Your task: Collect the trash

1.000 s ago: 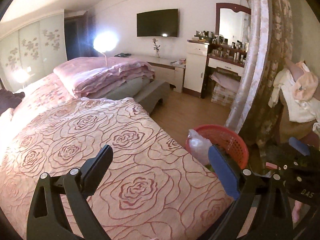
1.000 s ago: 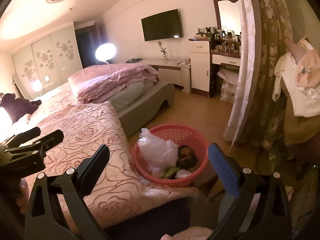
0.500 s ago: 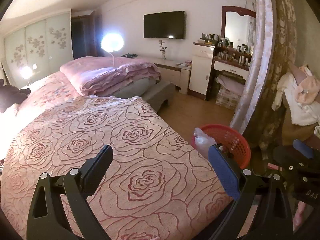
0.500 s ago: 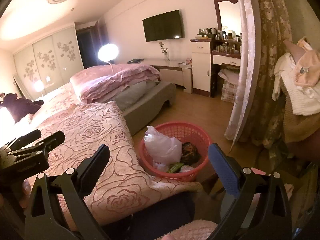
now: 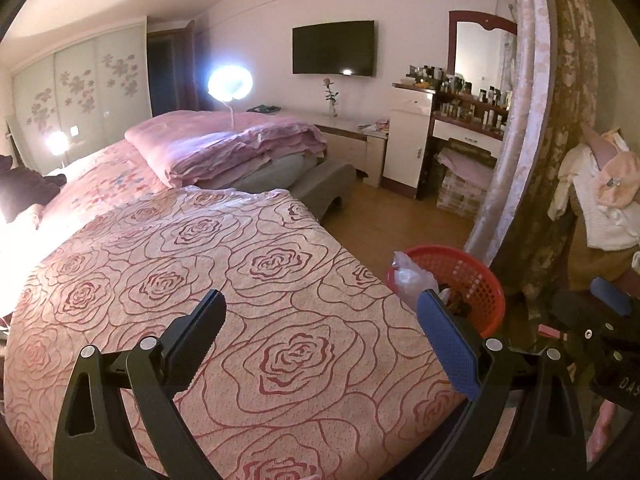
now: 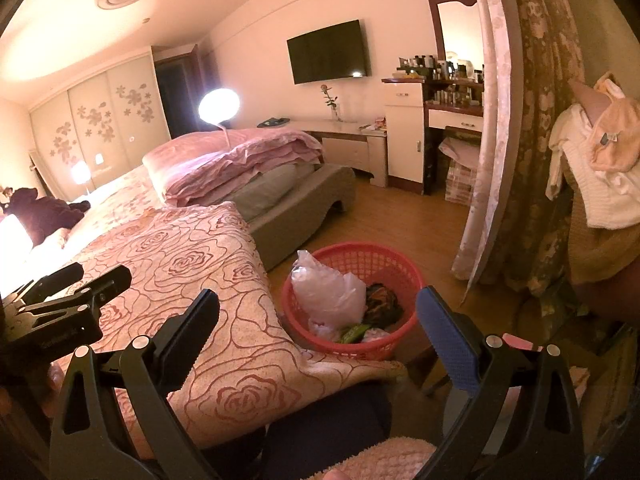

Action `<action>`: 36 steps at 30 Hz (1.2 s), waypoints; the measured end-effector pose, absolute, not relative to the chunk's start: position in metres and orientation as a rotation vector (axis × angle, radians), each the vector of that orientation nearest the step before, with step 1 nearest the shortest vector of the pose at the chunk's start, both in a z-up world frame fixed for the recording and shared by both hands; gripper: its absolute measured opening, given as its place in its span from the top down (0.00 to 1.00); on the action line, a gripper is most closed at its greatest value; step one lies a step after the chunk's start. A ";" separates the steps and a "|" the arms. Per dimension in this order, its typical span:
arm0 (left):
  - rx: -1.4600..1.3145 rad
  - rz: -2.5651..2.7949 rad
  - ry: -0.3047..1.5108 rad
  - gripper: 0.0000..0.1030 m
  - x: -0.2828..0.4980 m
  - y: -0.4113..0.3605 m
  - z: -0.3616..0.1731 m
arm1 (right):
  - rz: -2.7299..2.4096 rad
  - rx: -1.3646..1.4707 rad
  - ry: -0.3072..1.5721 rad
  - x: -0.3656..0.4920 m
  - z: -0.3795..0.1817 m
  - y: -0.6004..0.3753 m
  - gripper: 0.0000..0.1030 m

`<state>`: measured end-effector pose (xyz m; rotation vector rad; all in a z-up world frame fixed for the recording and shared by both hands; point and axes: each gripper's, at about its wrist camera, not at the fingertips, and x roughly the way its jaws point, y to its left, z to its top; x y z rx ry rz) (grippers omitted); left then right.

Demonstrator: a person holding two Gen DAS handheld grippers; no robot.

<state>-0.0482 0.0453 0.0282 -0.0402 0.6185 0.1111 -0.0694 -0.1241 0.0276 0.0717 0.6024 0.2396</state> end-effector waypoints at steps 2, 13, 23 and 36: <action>-0.042 0.114 0.620 0.10 -0.048 0.046 0.027 | 0.239 0.072 0.602 -0.068 0.027 -0.125 0.07; -0.040 0.114 0.625 0.10 -0.048 0.047 0.025 | 0.240 0.073 0.605 -0.073 0.027 -0.121 0.07; -0.039 0.115 0.628 0.10 -0.048 0.046 0.024 | 0.240 0.072 0.611 -0.075 0.026 -0.120 0.07; -0.038 0.114 0.632 0.10 -0.049 0.045 0.022 | 0.240 0.073 0.614 -0.075 0.024 -0.121 0.07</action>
